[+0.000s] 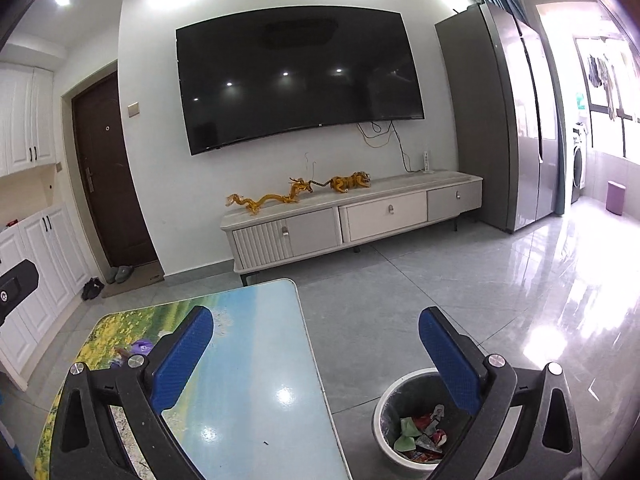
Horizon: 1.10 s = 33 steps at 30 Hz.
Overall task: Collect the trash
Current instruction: 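Move both tools back over the remaining trash on the table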
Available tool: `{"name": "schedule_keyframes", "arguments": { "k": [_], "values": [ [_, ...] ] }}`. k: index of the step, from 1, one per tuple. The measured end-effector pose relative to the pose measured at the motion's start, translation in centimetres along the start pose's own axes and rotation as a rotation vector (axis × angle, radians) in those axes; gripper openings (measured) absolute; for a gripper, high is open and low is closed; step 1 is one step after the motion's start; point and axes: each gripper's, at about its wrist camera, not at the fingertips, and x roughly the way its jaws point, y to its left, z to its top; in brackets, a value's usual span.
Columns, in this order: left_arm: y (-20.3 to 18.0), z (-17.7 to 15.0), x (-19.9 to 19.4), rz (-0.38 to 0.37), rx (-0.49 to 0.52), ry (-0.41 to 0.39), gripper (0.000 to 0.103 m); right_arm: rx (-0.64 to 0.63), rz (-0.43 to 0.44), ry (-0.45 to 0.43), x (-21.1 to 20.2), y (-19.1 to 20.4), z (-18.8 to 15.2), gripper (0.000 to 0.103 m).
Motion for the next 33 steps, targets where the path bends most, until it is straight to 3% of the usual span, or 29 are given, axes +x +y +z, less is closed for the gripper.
{"name": "schedule_keyframes", "arguments": {
  "k": [15,27,33],
  "values": [
    [5.7,0.8,-5.0,0.111,-0.086,-0.097,0.1,-0.034,0.054,-0.091,-3.4,3.8,0.2,0.103],
    [6.5,1.2,-6.0,0.143,-0.105,-0.145,0.1,-0.041,0.077,-0.125,-4.2,4.7,0.0,0.103],
    [6.7,1.1,-5.1,0.141,-0.108,-0.122,0.1,-0.017,0.081,-0.128,-3.6,4.1,-0.2,0.103]
  ]
}}
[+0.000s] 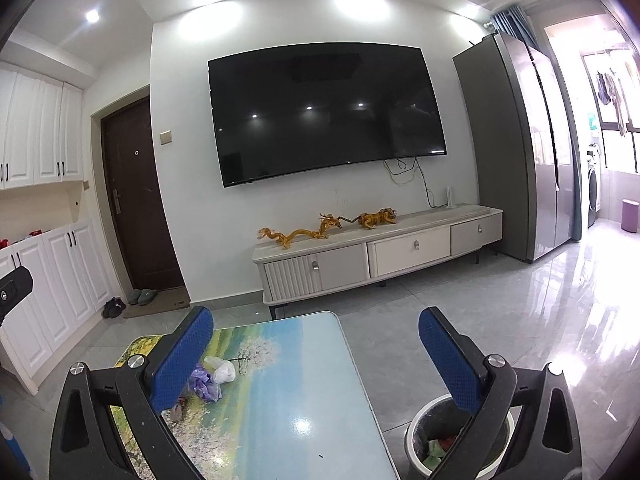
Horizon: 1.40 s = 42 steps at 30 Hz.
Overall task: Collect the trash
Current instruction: 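Move both tools back over the remaining trash on the table, then grasp the red-and-clear bag with the left tool while the right tool grasps the purple bag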
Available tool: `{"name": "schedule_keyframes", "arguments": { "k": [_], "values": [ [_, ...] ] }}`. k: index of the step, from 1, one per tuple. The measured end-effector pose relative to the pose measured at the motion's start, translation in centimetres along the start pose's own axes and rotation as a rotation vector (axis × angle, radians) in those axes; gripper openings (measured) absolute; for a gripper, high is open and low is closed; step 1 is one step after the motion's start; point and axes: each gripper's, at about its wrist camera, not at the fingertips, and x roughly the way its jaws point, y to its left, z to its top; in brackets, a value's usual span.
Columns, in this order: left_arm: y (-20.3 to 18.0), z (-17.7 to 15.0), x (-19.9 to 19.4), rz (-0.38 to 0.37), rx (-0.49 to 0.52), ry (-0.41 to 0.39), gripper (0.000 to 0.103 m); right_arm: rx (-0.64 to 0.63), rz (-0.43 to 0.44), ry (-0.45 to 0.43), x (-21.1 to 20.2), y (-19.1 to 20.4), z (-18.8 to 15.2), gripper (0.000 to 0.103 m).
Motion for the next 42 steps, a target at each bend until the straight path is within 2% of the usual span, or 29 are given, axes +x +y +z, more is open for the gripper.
{"name": "schedule_keyframes", "arguments": {
  "k": [8,14,20,23,29,35,37,40,42],
  "values": [
    [-0.3,-1.1,3.0,-0.001,0.021,0.067,0.1,-0.009,0.024,0.047,2.1,0.3,-1.4,0.103],
    [0.5,-3.0,7.1,-0.003,0.017,0.162,0.1,-0.026,0.046,0.136,4.8,0.8,-2.9,0.103],
    [4.0,-5.8,11.7,-0.012,0.009,0.271,0.1,-0.049,0.109,0.236,7.6,1.4,-4.6,0.103],
    [6.5,-7.7,13.7,-0.068,0.002,0.345,0.1,-0.053,0.154,0.29,9.3,2.0,-5.4,0.101],
    [8.7,-11.3,16.6,-0.22,0.016,0.482,0.098,-0.067,0.286,0.408,12.9,4.5,-7.1,0.079],
    [9.1,-13.8,20.8,-0.272,-0.018,0.614,0.081,-0.093,0.442,0.491,15.7,8.2,-8.1,0.07],
    [9.1,-14.4,22.1,-0.296,-0.038,0.644,0.07,-0.103,0.481,0.509,16.6,9.2,-8.3,0.067],
    [8.5,-15.1,23.6,-0.311,-0.022,0.67,0.067,-0.126,0.527,0.524,18.0,10.7,-8.4,0.062],
    [7.9,-15.7,24.7,-0.324,-0.003,0.695,0.056,-0.131,0.556,0.535,19.1,11.5,-8.4,0.059]
  ]
}}
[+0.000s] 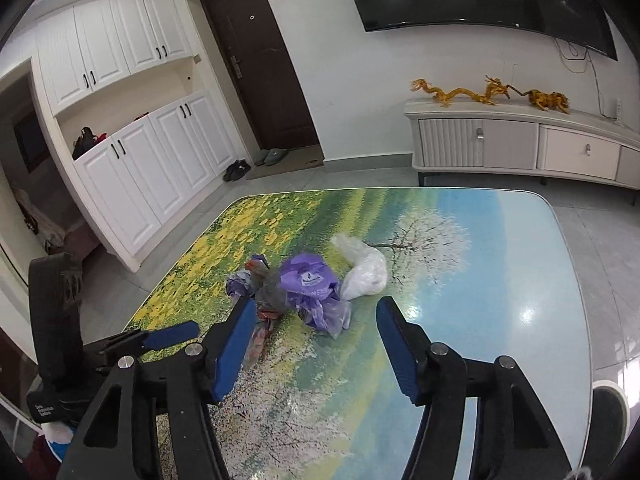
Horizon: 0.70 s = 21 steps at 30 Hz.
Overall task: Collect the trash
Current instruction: 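Grasp the red-and-clear bag with the left tool while the right tool grasps the purple bag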
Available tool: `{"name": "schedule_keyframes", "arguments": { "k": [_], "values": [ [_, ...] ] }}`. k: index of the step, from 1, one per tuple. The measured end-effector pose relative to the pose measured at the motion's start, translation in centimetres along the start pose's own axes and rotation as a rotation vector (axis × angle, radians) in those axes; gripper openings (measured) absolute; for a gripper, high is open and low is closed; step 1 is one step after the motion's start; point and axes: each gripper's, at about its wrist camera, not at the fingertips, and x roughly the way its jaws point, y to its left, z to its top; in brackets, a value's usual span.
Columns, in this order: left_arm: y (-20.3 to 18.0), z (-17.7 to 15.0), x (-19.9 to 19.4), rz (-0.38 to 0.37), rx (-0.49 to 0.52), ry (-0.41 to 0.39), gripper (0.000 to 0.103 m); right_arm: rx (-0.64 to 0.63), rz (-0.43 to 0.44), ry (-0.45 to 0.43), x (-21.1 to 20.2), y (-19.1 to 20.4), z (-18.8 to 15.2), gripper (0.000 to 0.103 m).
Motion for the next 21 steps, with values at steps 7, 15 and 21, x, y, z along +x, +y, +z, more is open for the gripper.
{"name": "schedule_keyframes", "arguments": {
  "k": [7,15,21],
  "values": [
    [-0.5,0.2,2.7,-0.017,0.02,0.063,0.029,-0.024,0.021,0.035,3.5,0.0,1.5,0.055],
    [-0.3,-0.5,3.1,-0.013,0.011,0.069,0.005,-0.02,0.027,0.082,5.5,-0.4,1.5,0.02],
    [-0.7,-1.1,1.2,-0.015,0.003,0.032,0.003,0.002,0.032,0.043,3.0,-0.4,1.2,0.014]
  ]
}}
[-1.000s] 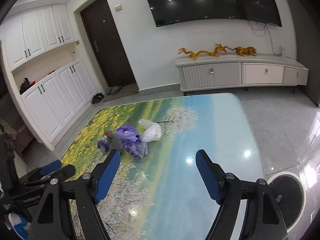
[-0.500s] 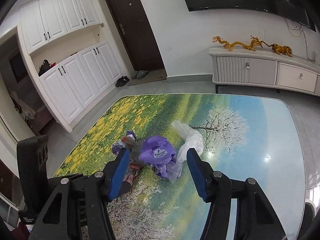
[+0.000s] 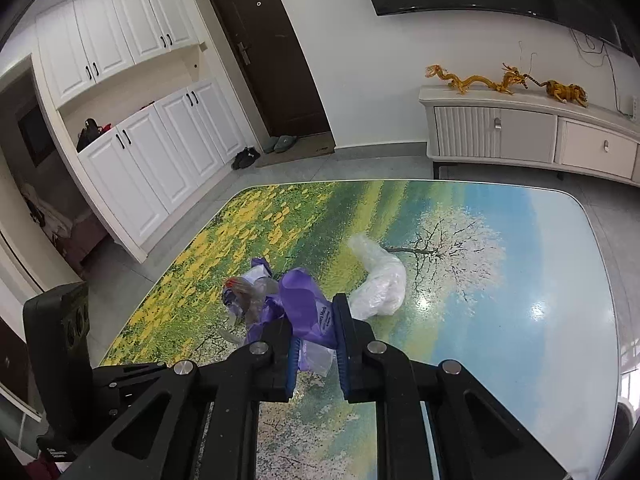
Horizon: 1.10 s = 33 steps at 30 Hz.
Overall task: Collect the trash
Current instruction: 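Grasp the red-and-clear bag with the left tool while the right tool grasps the purple bag, then carry the clear bag and purple bag over the bin with both tools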
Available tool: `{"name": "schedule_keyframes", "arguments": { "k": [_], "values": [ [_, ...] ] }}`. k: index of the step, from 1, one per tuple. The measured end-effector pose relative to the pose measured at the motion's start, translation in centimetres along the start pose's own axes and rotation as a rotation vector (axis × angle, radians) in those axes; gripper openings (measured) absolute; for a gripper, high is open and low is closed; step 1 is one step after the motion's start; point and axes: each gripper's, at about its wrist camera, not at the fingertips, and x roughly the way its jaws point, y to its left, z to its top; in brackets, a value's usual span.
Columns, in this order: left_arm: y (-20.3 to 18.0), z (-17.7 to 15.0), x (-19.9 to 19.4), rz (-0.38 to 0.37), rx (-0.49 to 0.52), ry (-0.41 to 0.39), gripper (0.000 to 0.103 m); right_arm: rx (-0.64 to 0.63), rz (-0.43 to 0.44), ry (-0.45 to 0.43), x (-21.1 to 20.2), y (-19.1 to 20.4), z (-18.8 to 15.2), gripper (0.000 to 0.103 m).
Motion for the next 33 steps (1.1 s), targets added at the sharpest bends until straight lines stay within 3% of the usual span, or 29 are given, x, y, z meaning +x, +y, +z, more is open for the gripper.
{"name": "schedule_keyframes", "arguments": {
  "k": [8,16,26,33],
  "values": [
    [-1.8,-0.5,-4.8,-0.015,0.013,-0.087,0.002,0.04,-0.029,-0.117,-7.1,-0.3,-0.5,0.014],
    [-6.9,-0.1,-8.9,-0.075,0.089,-0.167,0.002,0.129,-0.134,-0.247,-15.7,-3.4,-2.4,0.014],
    [-19.1,0.6,-9.1,-0.237,0.282,-0.168,0.002,0.262,-0.449,-0.397,-27.2,-10.8,-6.5,0.014],
    [-28.9,-0.1,-5.9,-0.324,0.413,-0.09,0.002,0.354,-0.622,-0.396,-30.3,-16.0,-10.2,0.014]
  ]
}}
